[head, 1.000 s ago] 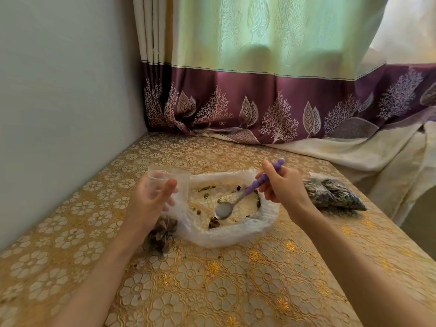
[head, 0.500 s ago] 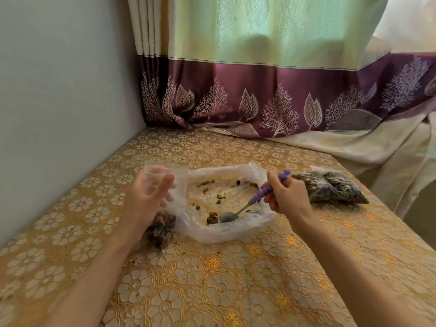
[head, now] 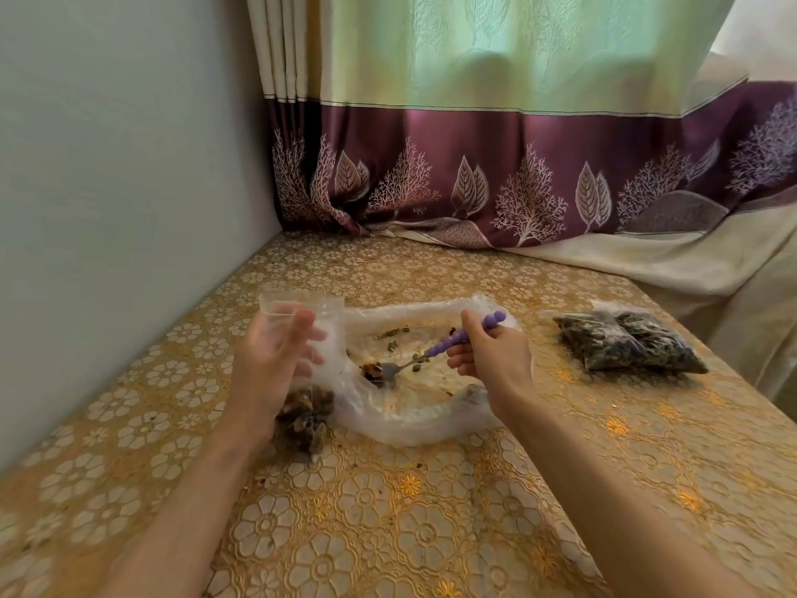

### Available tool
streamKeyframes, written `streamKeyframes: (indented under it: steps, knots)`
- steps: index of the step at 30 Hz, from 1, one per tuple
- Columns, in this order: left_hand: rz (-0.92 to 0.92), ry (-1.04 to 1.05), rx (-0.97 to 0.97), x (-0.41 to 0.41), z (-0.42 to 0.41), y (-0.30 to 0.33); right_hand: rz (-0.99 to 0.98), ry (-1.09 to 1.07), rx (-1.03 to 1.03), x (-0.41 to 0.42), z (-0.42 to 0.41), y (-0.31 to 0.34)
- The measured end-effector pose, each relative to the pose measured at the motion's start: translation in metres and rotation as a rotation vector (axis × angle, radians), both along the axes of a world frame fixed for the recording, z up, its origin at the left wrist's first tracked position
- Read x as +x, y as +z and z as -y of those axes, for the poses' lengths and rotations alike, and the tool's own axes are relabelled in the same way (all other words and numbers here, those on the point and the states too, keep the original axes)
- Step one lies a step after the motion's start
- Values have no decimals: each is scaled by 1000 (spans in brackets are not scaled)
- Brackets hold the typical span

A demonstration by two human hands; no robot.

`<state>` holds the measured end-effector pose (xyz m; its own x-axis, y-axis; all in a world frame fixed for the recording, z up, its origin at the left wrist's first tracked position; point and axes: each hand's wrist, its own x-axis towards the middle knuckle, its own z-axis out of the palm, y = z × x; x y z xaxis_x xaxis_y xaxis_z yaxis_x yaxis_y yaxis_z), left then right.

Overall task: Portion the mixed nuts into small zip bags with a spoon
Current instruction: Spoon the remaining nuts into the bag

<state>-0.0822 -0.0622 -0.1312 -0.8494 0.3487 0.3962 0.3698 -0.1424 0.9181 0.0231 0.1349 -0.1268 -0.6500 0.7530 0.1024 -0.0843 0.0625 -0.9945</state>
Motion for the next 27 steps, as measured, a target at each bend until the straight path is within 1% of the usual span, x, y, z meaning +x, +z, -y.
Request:
streamKeyframes:
  steps: [8,13,20,24,27]
  knots:
    - [-82,41,-78,-1,-2,1,-7,10,-24,-30,7,6]
    - [-32,41,-91,-4,0,-1,-28,37,-18,-42,12,9]
    - [50,39,-32,-6,1,-3,-22,43,-9,-52,17,3]
    - [70,30,-16,-8,1,-4,-17,91,-144,-51,14,2]
    - [55,17,-3,-9,2,-2,-10,168,-335,-49,11,6]
